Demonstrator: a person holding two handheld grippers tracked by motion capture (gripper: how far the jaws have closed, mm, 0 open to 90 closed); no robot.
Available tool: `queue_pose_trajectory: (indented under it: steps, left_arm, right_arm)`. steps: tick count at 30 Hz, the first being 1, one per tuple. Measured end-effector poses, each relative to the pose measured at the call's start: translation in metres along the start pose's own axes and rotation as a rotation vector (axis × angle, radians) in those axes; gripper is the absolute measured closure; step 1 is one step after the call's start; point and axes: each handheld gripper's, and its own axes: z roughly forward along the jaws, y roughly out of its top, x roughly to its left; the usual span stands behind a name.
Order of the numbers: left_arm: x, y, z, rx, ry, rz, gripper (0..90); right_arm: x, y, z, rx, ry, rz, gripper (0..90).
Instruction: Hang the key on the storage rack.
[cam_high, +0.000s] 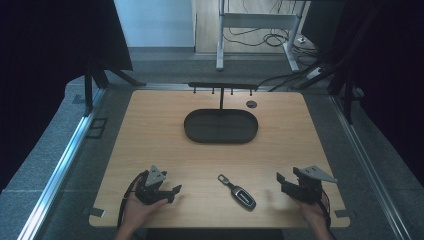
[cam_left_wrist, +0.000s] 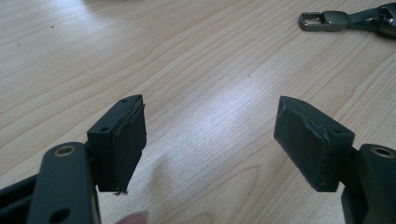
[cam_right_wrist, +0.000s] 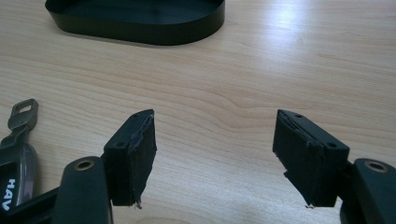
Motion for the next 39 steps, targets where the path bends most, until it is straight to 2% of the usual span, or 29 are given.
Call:
queue_pose_trajectory:
  steps: [4, 19, 27, 31, 39]
  left_arm:
    - [0.001, 0.000, 0.000, 0.000, 0.000, -0.001, 25.7]
    - [0.001, -0.001, 0.000, 0.007, 0.003, 0.001, 25.7]
    - [0.003, 0.000, -0.003, -0.002, 0.004, -0.009, 25.7]
    - [0.002, 0.000, -0.002, 0.002, 0.004, -0.006, 25.7]
    - [0.001, 0.000, -0.002, 0.003, 0.003, -0.004, 25.7]
  right_arm:
    - [-0.004, 0.001, -0.002, 0.004, 0.017, 0.018, 32.0]
    - [-0.014, 0.003, -0.003, 0.019, 0.089, 0.035, 38.8]
    - [-0.015, 0.017, -0.011, 0.019, 0.143, 0.006, 41.0]
    - [-0.013, 0.030, -0.017, 0.039, 0.169, -0.039, 41.0]
    - [-0.009, 0.049, -0.026, 0.059, 0.216, -0.082, 41.4]
